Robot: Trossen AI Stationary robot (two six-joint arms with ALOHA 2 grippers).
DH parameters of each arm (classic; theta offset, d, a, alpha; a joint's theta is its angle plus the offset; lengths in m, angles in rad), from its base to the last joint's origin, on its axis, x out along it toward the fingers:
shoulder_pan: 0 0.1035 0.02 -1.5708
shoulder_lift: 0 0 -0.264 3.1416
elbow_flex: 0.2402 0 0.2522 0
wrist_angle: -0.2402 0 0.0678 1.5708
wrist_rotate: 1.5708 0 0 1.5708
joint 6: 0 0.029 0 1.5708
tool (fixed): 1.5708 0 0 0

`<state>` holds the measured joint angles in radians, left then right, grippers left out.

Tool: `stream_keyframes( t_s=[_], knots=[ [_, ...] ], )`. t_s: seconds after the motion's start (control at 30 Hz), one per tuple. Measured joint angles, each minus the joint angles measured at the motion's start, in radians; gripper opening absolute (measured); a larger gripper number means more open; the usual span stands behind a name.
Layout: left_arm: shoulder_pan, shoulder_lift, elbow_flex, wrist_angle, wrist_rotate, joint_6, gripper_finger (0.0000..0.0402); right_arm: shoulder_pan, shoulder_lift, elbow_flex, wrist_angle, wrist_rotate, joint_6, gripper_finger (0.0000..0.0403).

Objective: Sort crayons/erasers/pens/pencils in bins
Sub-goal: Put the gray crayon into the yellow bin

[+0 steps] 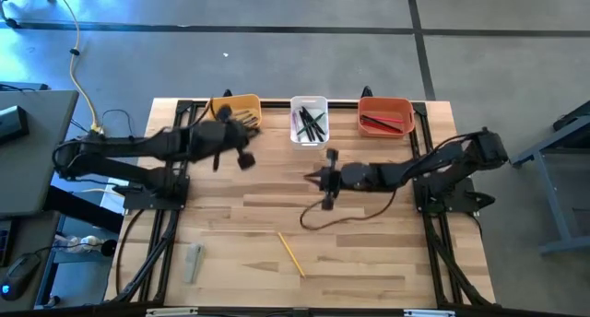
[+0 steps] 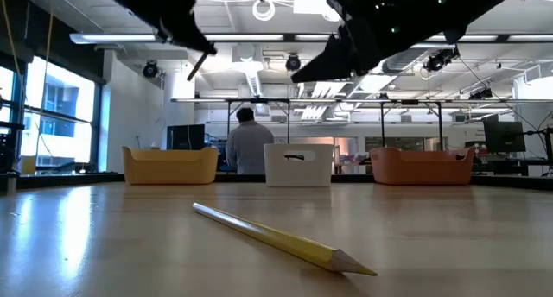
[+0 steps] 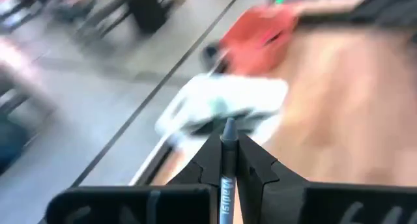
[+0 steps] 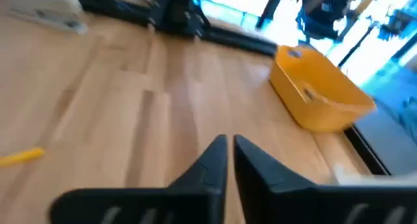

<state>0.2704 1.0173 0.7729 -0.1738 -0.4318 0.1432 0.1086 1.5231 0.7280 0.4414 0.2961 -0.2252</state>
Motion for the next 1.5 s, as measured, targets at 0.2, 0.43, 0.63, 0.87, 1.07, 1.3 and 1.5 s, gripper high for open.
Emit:
stream_keyframes(
  t_s=[0.2, 0.43, 0.63, 0.87, 1.07, 1.3, 1.5],
  knots=[
    [0.283, 0.073, 0.047, -0.125, -0.003, 0.048, 0.0004, -0.086, -0.08, 0.0, -0.15, -0.032, 0.048, 0.001],
    [0.555, 0.236, 0.047, -0.111, 0.152, 0.101, 0.0004, -0.125, -0.093, 0.0, -0.15, -0.026, -0.001, 0.0001],
    [0.663, 0.399, 0.047, -0.041, 0.246, 0.123, 0.0005, -0.149, -0.091, 0.0, -0.163, -0.026, 0.0, 0.0001],
    [0.722, 0.545, 0.102, -0.039, 0.274, 0.122, 0.0005, -0.15, -0.09, 0.0, -0.168, -0.026, -0.001, 0.0],
    [0.731, 0.648, 0.161, -0.046, 0.281, 0.122, 0.0006, -0.15, -0.09, 0.0, -0.17, -0.026, -0.001, 0.0],
    [0.733, 0.738, 0.197, -0.047, 0.282, 0.122, 0.0006, -0.15, -0.09, 0.0, -0.175, -0.026, -0.001, 0.0],
    [0.733, 0.745, 0.198, -0.046, 0.269, 0.122, 0.0033, -0.15, -0.09, 0.0, -0.179, -0.026, -0.001, 0.0]
  ],
)
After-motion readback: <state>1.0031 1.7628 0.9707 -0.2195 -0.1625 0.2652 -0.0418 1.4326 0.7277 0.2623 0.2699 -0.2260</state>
